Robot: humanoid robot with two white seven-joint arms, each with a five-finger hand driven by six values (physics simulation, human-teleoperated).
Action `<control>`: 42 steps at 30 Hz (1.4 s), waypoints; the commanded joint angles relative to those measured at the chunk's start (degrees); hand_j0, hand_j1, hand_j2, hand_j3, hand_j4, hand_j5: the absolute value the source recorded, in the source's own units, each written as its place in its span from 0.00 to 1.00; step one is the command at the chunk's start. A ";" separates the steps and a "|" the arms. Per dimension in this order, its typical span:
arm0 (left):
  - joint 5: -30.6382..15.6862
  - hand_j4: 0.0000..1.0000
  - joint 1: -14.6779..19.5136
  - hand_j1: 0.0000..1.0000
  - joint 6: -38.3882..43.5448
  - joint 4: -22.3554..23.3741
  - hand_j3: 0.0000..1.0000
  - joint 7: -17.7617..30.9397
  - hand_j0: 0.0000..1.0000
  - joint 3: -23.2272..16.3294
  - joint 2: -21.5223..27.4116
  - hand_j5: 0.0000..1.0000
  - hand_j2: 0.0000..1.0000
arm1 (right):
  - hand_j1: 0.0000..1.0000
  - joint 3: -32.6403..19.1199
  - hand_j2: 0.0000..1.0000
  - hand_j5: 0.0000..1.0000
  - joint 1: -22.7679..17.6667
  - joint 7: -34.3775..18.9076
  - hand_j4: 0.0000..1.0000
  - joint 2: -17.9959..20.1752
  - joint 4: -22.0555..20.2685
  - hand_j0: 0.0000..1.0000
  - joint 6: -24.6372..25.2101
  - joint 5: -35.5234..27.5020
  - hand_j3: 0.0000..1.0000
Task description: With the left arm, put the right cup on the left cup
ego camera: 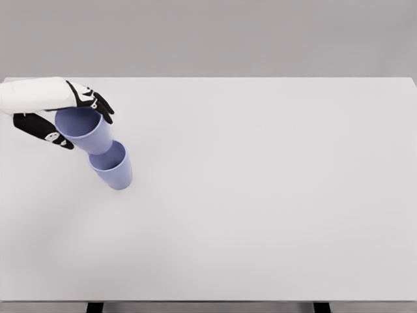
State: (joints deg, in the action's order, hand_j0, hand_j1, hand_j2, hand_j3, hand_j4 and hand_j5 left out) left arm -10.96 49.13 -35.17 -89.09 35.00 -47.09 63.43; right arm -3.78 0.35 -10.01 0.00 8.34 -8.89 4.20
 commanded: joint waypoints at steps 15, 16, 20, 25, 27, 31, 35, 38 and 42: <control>0.06 0.63 -1.67 0.63 0.17 0.93 0.63 0.00 0.63 0.07 -2.26 0.63 0.63 | 1.00 0.00 1.00 1.00 0.00 -0.01 1.00 0.00 0.01 1.00 0.01 0.02 1.00; 0.15 0.63 -1.85 0.63 0.17 1.20 0.63 0.00 0.63 0.07 -2.44 0.63 0.63 | 1.00 0.00 1.00 1.00 0.00 -0.01 1.00 0.00 0.01 1.00 -0.08 0.02 1.00; 0.41 0.63 -1.93 0.63 0.17 1.29 0.63 0.00 0.63 0.07 -2.79 0.63 0.63 | 1.00 0.00 1.00 1.00 0.00 -0.01 1.00 0.00 0.01 1.00 0.01 0.02 1.00; 0.58 0.63 -2.81 0.63 0.17 2.43 0.63 0.00 0.63 0.07 -2.79 0.63 0.63 | 1.00 0.00 1.00 1.00 0.00 -0.01 1.00 0.00 0.01 1.00 0.01 0.02 1.00; 0.59 0.63 -3.25 0.63 0.17 2.34 0.63 0.00 0.63 0.07 -2.87 0.63 0.63 | 1.00 0.00 1.00 1.00 0.00 -0.01 1.00 0.00 0.01 1.00 0.01 0.02 1.00; 1.38 0.63 -3.34 0.63 0.17 2.43 0.63 0.00 0.63 0.07 -3.49 0.63 0.63 | 1.00 0.00 1.00 1.00 0.00 -0.01 1.00 0.00 0.01 1.00 0.01 0.02 1.00; 1.55 0.65 -3.60 0.65 0.17 2.34 0.65 0.00 0.65 0.24 -3.67 0.65 0.65 | 1.00 0.00 1.00 1.00 0.00 -0.01 1.00 0.00 0.01 1.00 -0.08 0.02 1.00; 2.26 0.84 -3.60 0.84 0.17 2.43 0.84 0.00 0.84 0.51 -3.75 0.84 0.84 | 1.00 0.00 1.00 1.00 0.00 -0.01 1.00 0.00 0.01 1.00 0.01 0.02 1.00; 2.52 1.00 -3.60 1.00 0.17 2.52 1.00 0.00 1.00 0.60 -3.75 1.00 1.00 | 1.00 0.00 1.00 1.00 0.00 -0.01 1.00 0.00 0.01 1.00 0.01 0.02 1.00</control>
State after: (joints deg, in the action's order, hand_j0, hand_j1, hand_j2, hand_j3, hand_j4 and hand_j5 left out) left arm -8.19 45.53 -35.16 -86.59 35.01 -46.67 59.65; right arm -3.78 0.35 -10.01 0.00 8.34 -8.88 4.20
